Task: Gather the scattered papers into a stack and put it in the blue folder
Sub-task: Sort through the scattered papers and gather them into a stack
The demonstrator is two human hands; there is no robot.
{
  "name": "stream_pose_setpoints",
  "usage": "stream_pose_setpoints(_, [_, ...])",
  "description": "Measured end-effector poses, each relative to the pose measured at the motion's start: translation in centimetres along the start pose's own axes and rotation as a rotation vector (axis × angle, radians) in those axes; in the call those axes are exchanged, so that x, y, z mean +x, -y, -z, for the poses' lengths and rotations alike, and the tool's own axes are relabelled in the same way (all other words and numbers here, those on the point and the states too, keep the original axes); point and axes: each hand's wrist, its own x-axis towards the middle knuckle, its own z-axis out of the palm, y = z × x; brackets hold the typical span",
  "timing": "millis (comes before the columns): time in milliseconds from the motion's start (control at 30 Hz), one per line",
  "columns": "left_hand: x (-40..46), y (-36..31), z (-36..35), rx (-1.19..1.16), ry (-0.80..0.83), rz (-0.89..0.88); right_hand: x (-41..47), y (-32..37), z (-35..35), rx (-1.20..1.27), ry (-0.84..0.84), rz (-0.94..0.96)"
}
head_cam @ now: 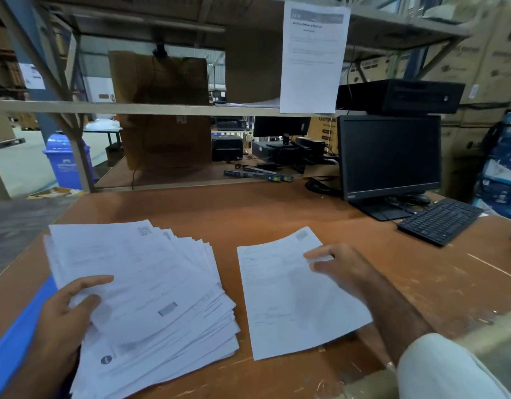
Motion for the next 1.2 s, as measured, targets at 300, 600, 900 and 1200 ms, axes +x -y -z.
stream_pose_setpoints(300, [-0.8,-1.3,-0.2,-0.031,0.104,0.017,-0.9,6.5,3.0,1.072,0.124,0.341])
stream_pose_setpoints(600, [-1.4,-2.5,-1.2,-0.038,0.178,0.054,2.6,5.3,-10.4,0.281,0.374,0.205])
stream_pose_setpoints(900, [-1.5,-3.2,-1.5,-0.002,0.18,0.056,3.6,4.0,-13.3,0.185,0.363,0.283])
stream_pose_setpoints(1200, [-1.8,-3.3,-1.8,0.089,0.217,0.026,2.6,5.9,-15.5,0.112,0.269,0.438])
